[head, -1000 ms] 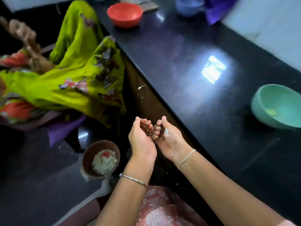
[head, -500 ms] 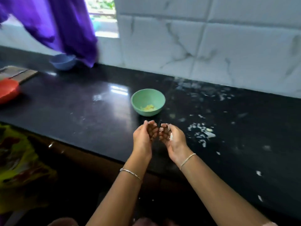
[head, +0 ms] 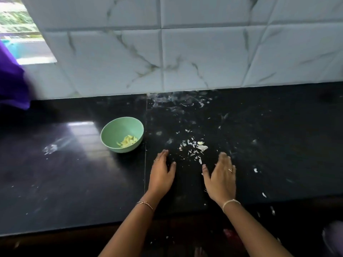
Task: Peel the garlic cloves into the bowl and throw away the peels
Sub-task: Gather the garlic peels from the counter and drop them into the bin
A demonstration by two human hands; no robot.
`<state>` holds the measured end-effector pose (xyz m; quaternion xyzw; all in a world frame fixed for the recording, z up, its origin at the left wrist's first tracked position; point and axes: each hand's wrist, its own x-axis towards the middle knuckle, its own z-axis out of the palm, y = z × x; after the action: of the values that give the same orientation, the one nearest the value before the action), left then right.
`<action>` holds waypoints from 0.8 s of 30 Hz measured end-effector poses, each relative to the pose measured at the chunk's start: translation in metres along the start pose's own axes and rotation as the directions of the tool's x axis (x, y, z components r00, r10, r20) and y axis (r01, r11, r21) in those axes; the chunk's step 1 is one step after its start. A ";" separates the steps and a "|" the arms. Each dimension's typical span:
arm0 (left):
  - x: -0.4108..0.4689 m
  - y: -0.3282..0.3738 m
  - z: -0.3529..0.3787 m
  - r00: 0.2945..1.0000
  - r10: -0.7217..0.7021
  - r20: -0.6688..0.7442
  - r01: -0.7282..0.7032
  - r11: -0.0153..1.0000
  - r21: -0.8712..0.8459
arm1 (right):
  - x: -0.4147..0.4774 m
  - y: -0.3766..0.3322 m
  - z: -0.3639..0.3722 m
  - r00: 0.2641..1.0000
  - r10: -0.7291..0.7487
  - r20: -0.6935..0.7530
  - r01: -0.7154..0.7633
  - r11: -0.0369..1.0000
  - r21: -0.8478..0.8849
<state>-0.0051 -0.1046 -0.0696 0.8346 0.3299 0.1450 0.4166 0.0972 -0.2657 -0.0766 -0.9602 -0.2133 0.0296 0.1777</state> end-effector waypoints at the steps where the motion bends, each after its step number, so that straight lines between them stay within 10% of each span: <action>1: 0.002 -0.004 0.001 0.999 0.036 0.011 -0.037 0.995 0.096 | -0.003 0.007 0.001 0.999 0.051 0.016 -0.051 0.997 -0.050; 9: 0.037 -0.009 0.014 0.991 0.123 0.051 -0.133 0.900 0.415 | 0.024 -0.009 0.010 0.995 -0.032 0.095 0.047 0.987 -0.156; 24: 0.119 0.009 0.034 0.947 0.261 0.188 -0.313 0.886 0.341 | 0.118 -0.031 0.023 0.873 -0.455 0.176 0.438 0.890 0.125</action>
<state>0.1045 -0.0493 -0.0874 0.9451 0.1946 0.0835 0.2489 0.1889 -0.1827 -0.0846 -0.8691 -0.4445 0.0926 0.1961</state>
